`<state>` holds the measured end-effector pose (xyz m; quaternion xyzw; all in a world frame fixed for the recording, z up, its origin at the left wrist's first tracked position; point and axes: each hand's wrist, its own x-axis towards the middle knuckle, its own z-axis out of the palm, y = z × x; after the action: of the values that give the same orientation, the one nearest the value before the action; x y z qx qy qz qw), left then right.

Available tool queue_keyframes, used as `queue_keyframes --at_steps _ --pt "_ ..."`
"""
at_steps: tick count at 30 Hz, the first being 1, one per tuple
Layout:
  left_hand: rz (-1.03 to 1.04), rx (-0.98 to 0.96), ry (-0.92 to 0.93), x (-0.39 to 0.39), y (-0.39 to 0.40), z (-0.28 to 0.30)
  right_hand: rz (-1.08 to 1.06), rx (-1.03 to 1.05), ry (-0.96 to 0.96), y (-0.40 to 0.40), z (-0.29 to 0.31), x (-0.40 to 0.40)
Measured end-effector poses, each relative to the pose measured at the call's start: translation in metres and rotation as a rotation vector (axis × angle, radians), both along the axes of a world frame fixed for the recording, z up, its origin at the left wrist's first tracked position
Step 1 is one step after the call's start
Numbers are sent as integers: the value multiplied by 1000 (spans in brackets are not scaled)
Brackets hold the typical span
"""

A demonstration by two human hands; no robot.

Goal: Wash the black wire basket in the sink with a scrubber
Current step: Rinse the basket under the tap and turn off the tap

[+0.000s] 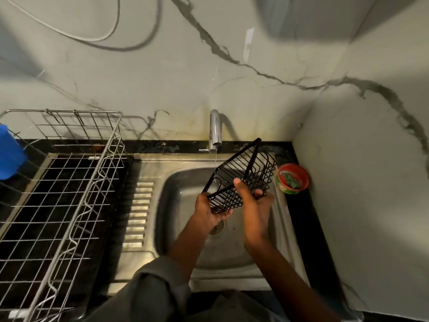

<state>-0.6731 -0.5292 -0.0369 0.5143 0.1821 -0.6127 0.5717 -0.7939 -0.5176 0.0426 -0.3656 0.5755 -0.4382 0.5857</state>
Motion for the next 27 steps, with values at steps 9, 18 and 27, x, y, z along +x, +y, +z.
queue_keyframes --at_steps 9,18,27 --pt "-63 23 -61 39 -17 6 99 119 82 -105 5 -58" --pt "-354 55 -30 55 -17 -8 599 569 158 -138 -14 -51" --pt "-377 -68 -244 64 -32 -27 496 556 125 -132 -4 -18"
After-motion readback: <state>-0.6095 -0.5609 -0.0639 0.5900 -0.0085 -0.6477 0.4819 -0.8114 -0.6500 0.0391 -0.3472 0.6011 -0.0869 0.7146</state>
